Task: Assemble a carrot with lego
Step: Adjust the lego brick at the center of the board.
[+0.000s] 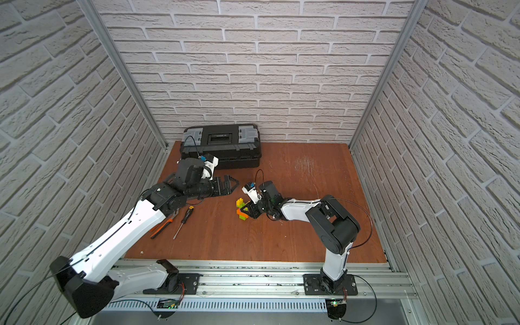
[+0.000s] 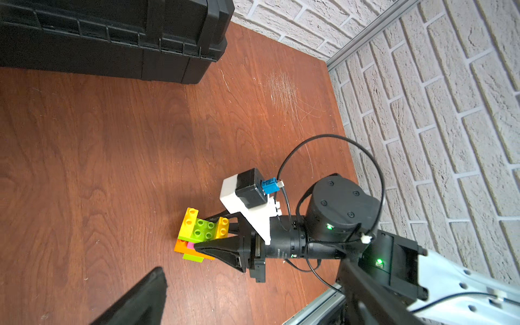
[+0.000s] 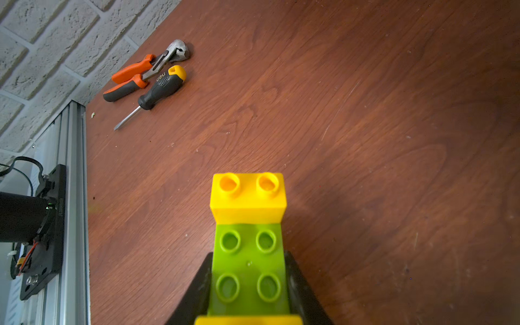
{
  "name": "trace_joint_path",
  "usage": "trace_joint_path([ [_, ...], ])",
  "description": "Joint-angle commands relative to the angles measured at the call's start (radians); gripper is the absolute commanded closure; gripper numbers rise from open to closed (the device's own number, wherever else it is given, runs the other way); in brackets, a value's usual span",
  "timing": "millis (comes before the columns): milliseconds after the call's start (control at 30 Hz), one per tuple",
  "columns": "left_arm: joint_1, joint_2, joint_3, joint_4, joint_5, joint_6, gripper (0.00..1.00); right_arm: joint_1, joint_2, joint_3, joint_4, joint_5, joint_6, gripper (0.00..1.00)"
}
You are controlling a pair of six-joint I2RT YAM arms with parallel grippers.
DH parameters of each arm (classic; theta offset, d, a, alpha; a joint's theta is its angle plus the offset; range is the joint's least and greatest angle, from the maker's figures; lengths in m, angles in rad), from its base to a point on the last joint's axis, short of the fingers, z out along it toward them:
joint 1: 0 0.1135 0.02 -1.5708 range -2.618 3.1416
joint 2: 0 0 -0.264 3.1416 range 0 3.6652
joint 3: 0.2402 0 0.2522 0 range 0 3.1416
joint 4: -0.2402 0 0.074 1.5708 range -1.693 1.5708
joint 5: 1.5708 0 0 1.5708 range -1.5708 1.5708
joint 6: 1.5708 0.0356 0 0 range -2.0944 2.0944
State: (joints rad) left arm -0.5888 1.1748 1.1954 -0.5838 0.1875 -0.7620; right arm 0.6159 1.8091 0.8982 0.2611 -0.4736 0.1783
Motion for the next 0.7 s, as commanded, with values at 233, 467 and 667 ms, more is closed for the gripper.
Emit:
trace_joint_path([
  [233,0.033,-0.055,-0.006,-0.029,-0.016,0.05,0.02,-0.019,-0.007,-0.033,-0.056,0.156,0.012,0.42],
  [467,0.051,-0.074,-0.017,-0.039,-0.031,0.083,0.02,-0.056,-0.068,-0.028,-0.103,0.172,-0.009,0.16],
  [667,0.07,-0.067,-0.016,-0.06,-0.016,0.12,0.02,-0.103,-0.102,-0.013,-0.184,0.18,-0.033,0.0],
])
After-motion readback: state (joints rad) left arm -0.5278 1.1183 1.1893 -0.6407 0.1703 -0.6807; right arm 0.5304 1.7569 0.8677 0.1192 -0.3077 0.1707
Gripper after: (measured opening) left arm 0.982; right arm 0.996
